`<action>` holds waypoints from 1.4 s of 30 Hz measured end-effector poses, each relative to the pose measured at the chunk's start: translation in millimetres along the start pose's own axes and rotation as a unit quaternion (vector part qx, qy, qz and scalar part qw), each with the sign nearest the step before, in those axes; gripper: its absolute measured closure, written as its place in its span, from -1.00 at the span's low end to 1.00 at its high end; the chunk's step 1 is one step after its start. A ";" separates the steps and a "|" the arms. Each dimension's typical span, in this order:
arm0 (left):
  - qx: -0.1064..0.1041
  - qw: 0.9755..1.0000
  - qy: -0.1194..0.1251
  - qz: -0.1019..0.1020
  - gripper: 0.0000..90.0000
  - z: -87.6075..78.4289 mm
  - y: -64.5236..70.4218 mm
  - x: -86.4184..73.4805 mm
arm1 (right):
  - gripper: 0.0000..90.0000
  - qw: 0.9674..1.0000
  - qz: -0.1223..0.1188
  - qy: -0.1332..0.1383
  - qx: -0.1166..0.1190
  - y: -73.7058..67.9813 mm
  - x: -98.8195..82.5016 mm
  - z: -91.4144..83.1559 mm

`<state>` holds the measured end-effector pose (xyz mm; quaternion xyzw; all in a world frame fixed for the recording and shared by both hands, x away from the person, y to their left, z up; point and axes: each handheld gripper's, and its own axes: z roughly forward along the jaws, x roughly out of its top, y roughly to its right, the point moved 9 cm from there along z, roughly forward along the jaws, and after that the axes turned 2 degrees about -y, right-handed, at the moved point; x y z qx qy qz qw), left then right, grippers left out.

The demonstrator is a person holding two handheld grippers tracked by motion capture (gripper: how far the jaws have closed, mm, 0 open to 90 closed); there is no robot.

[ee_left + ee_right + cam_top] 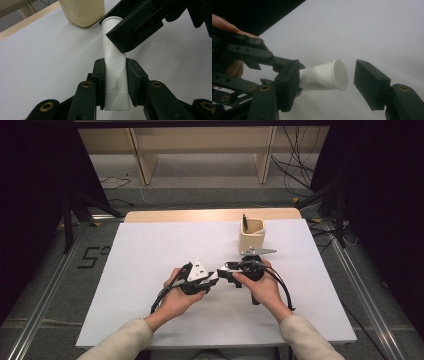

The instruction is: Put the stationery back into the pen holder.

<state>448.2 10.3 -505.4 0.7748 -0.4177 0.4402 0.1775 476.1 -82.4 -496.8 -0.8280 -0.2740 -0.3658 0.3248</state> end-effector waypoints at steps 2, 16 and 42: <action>0.000 1.000 0.000 0.001 0.58 -0.4 0.2 0.3 | -0.14 1.000 0.005 0.001 0.004 -0.3 0.0 0.4; -0.001 1.000 0.006 0.000 0.58 0.2 2.3 2.2 | -0.05 0.999 0.039 0.001 0.028 -2.7 -1.0 2.8; 0.005 1.000 0.011 0.006 0.57 1.8 1.5 3.1 | 0.45 0.998 0.003 0.054 0.031 -10.1 14.4 -12.1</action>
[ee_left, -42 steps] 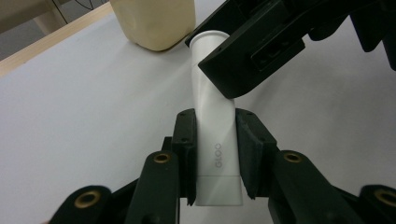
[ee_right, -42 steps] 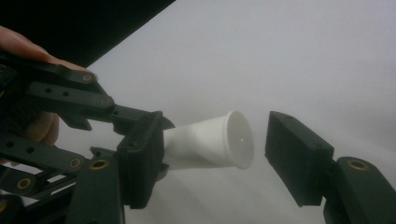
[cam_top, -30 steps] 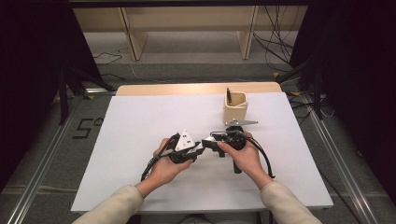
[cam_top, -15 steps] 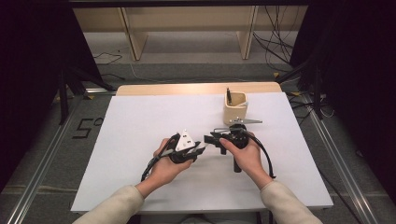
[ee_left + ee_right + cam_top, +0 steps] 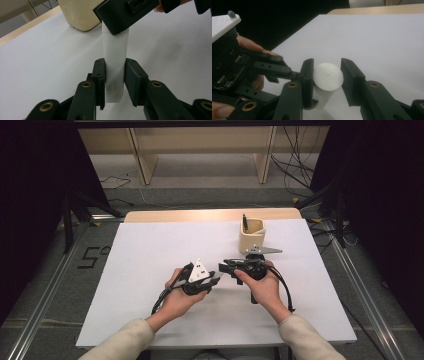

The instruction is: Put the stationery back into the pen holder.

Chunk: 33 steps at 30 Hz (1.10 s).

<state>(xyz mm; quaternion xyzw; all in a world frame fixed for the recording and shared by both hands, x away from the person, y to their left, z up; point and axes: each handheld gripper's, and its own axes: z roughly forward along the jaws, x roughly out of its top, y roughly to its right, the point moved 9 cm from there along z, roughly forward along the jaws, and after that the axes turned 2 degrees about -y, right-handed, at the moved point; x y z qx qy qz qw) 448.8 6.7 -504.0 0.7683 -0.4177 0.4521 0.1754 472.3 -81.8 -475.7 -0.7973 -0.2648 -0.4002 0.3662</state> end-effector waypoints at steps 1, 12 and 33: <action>0.001 1.000 0.001 0.002 0.57 -0.3 -0.6 0.4 | 0.45 1.000 -0.003 0.001 -0.001 -0.6 0.5 -0.2; 0.002 1.000 0.013 0.007 0.57 -1.0 -1.6 3.4 | 0.46 1.000 -0.023 0.010 -0.012 -3.1 4.5 -2.9; 0.003 1.000 0.014 0.007 0.03 -3.8 -4.3 3.3 | 0.46 0.999 -0.030 0.018 -0.037 5.5 9.1 -8.6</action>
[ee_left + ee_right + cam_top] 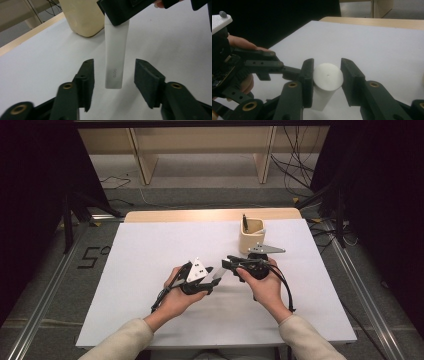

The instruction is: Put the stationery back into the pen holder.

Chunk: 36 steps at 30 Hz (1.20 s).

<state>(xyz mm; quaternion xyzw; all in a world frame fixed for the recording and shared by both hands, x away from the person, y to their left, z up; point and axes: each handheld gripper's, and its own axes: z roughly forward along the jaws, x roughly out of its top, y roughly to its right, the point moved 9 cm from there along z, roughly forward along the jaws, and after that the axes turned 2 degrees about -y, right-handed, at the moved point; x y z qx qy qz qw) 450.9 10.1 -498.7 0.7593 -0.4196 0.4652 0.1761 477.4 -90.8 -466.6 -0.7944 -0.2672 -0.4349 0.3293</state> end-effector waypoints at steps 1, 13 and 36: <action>-0.001 1.000 -0.001 -0.003 -0.05 -0.8 -0.4 -0.6 | 0.46 1.000 -0.001 0.001 -0.001 0.5 0.6 -0.5; -0.001 1.000 -0.015 -0.021 -0.52 -20.6 -12.6 -13.3 | 0.46 0.999 -0.008 0.017 -0.026 12.5 13.7 -12.0; 0.026 0.998 -0.026 -0.051 -0.52 -63.9 -41.8 -53.3 | 0.46 0.996 0.004 0.055 -0.069 45.0 44.7 -39.2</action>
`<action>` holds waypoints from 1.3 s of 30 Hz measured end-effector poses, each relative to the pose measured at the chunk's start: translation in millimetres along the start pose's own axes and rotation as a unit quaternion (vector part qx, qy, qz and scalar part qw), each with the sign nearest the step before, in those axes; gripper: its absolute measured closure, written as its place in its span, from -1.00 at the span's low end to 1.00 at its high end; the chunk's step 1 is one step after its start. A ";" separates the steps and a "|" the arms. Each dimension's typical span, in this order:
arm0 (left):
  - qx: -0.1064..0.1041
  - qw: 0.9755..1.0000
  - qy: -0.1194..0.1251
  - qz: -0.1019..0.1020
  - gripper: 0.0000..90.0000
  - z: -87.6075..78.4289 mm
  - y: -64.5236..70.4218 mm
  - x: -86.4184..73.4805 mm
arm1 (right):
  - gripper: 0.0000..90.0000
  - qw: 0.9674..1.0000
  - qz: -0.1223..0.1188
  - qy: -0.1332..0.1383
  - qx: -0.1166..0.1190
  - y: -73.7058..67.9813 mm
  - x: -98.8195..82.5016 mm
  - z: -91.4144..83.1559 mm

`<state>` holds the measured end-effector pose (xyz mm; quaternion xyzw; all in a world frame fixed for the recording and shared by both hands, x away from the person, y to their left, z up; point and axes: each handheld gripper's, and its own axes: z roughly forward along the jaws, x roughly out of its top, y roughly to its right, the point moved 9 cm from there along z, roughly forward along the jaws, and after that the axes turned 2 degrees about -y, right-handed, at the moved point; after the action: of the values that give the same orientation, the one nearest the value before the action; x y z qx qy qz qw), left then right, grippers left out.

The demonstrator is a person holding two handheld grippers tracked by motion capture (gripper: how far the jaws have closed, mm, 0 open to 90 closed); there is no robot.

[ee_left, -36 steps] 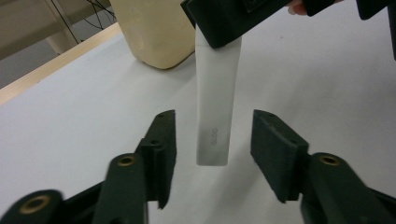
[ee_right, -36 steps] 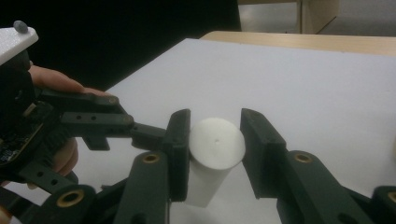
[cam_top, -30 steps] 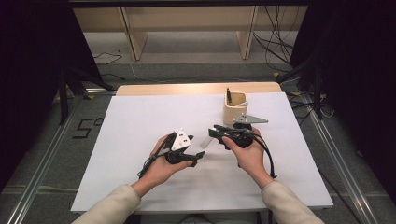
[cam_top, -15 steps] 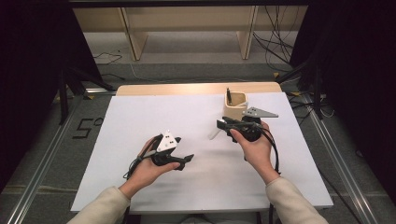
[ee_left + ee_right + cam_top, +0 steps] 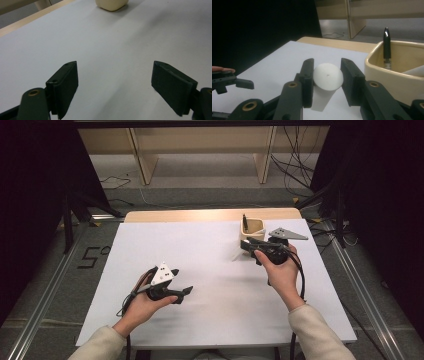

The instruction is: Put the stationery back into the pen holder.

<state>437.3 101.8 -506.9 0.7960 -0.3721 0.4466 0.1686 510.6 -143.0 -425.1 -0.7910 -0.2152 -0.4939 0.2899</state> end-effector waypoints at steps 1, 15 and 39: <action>0.001 1.000 -0.001 -0.001 -0.52 -0.9 -0.8 -1.0 | 0.46 1.000 0.001 0.001 -0.001 1.2 1.5 -0.7; 0.005 1.000 -0.004 -0.009 -0.51 -7.4 -6.0 -9.7 | 0.46 1.000 0.002 0.023 -0.021 16.3 22.4 -8.9; 0.011 1.000 -0.008 -0.017 -0.50 -10.0 -12.9 -16.7 | 0.46 0.997 0.007 0.057 -0.060 42.9 57.1 -15.3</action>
<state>435.5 123.7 -514.5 0.8079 -0.3547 0.4411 0.1641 551.4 -182.0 -378.6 -0.7793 -0.1631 -0.5480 0.2566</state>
